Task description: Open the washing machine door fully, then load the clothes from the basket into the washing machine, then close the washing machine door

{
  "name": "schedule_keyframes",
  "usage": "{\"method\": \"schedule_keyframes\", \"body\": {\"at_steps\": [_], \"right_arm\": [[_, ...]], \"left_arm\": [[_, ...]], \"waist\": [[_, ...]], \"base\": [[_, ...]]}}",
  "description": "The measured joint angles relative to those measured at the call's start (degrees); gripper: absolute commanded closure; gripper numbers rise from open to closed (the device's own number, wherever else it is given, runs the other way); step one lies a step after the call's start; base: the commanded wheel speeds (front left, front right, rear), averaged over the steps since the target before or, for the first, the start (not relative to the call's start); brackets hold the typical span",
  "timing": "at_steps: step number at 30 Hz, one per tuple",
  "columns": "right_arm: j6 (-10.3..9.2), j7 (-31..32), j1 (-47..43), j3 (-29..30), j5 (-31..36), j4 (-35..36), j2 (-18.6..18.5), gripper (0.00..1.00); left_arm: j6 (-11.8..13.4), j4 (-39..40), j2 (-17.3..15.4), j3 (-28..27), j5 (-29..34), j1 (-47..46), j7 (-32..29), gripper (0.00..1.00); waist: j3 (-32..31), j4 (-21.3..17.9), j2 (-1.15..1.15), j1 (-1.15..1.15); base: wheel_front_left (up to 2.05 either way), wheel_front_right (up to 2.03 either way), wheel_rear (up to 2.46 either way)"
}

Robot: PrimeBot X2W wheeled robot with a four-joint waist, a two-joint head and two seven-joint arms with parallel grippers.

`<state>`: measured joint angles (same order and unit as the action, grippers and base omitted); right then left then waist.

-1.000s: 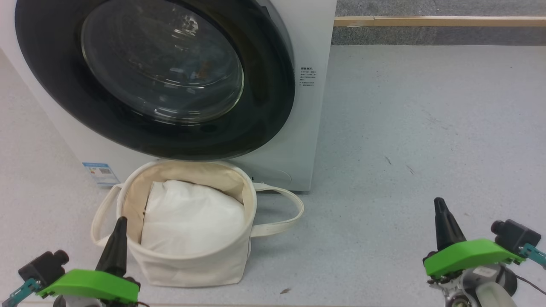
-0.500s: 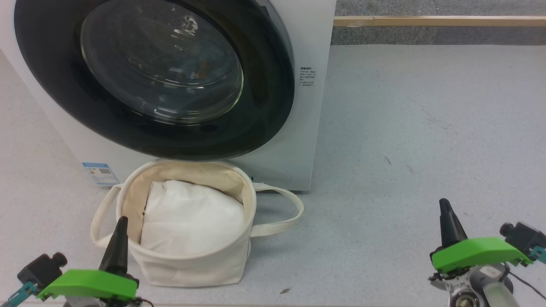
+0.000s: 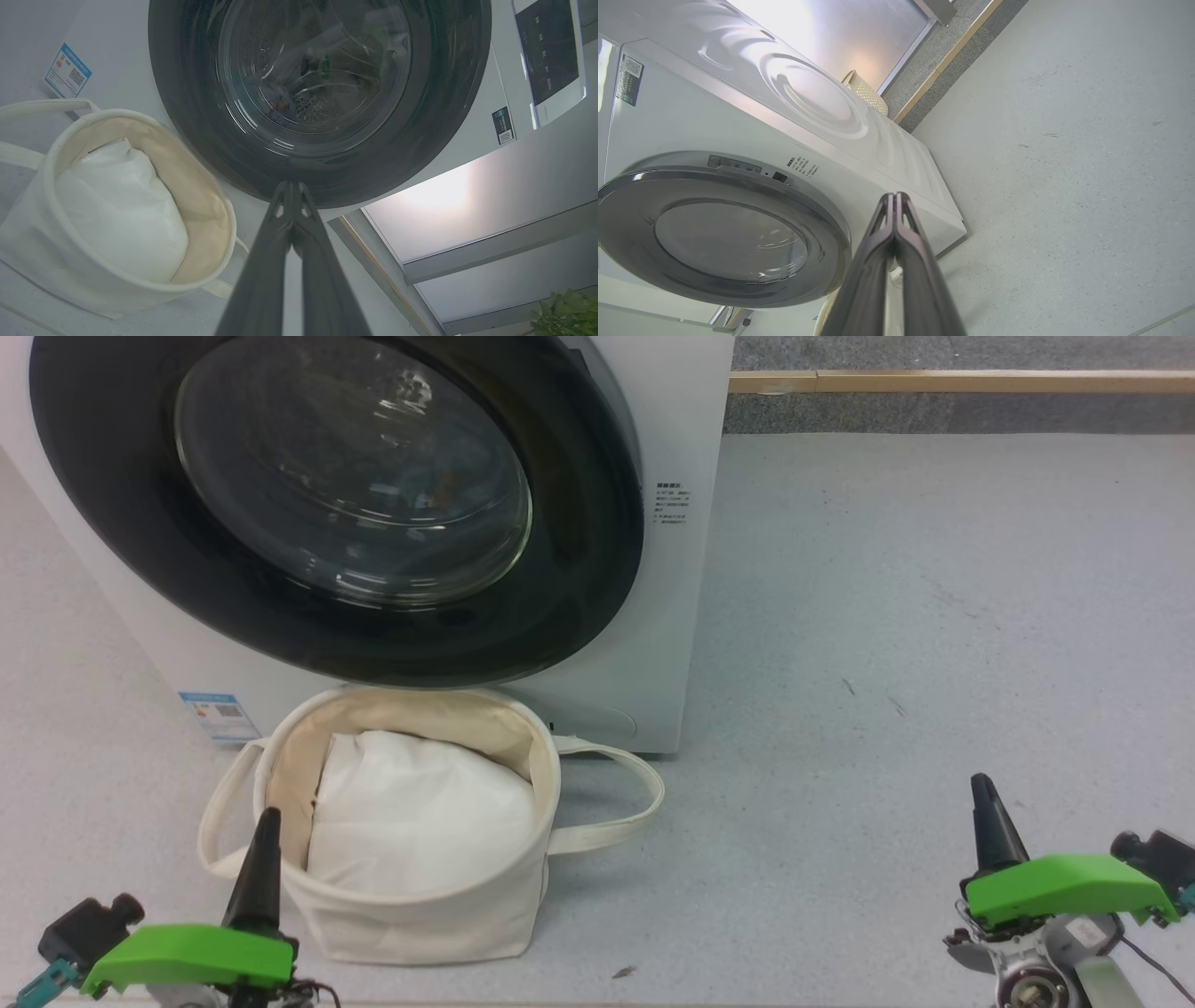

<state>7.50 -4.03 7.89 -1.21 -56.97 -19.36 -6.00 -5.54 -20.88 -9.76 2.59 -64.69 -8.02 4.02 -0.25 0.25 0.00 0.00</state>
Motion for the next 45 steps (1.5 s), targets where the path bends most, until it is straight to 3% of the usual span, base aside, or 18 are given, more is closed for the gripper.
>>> {"method": "schedule_keyframes", "body": {"at_steps": [45], "right_arm": [[-0.01, 6.7, -1.2, 5.7, -25.1, 1.6, 1.8, 1.0]], "left_arm": [[1.0, 5.8, 5.1, -5.2, -19.2, 2.1, -7.2, 1.0]], "waist": [[0.1, -0.2, 0.0, 0.0]], "base": [[0.0, 0.0, 0.0]]}}
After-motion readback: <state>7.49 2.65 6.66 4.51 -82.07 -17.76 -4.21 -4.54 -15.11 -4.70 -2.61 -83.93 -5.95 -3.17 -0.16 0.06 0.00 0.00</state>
